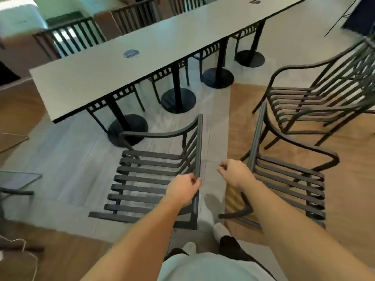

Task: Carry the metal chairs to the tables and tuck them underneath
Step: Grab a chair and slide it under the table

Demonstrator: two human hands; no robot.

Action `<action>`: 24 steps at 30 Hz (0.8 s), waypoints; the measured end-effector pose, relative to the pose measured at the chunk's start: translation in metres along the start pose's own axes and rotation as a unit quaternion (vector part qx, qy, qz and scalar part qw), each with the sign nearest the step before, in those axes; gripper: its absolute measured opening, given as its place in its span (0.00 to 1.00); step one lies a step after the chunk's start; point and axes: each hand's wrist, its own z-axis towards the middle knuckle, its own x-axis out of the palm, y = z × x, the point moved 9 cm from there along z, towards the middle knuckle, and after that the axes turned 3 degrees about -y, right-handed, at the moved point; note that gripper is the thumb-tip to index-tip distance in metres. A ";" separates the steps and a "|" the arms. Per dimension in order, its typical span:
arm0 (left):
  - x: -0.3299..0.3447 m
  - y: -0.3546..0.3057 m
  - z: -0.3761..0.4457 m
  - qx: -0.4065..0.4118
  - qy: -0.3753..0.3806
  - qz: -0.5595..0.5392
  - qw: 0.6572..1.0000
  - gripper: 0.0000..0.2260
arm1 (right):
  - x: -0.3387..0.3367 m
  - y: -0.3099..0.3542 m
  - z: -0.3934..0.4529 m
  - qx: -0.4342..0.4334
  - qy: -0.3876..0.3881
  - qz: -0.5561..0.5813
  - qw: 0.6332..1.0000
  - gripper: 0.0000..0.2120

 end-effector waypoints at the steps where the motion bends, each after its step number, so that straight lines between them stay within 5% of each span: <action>1: -0.001 0.004 0.002 -0.020 -0.006 -0.007 1.000 0.17 | 0.001 0.006 0.011 -0.017 0.015 -0.011 1.000 0.16; 16: 0.019 0.011 0.023 -0.239 -0.060 -0.062 0.967 0.19 | 0.004 0.048 0.135 -0.237 0.131 -0.103 0.957 0.13; 24: 0.062 0.019 0.023 -0.286 -0.017 -0.113 0.952 0.13 | 0.025 0.078 0.181 -0.391 0.128 -0.236 0.880 0.23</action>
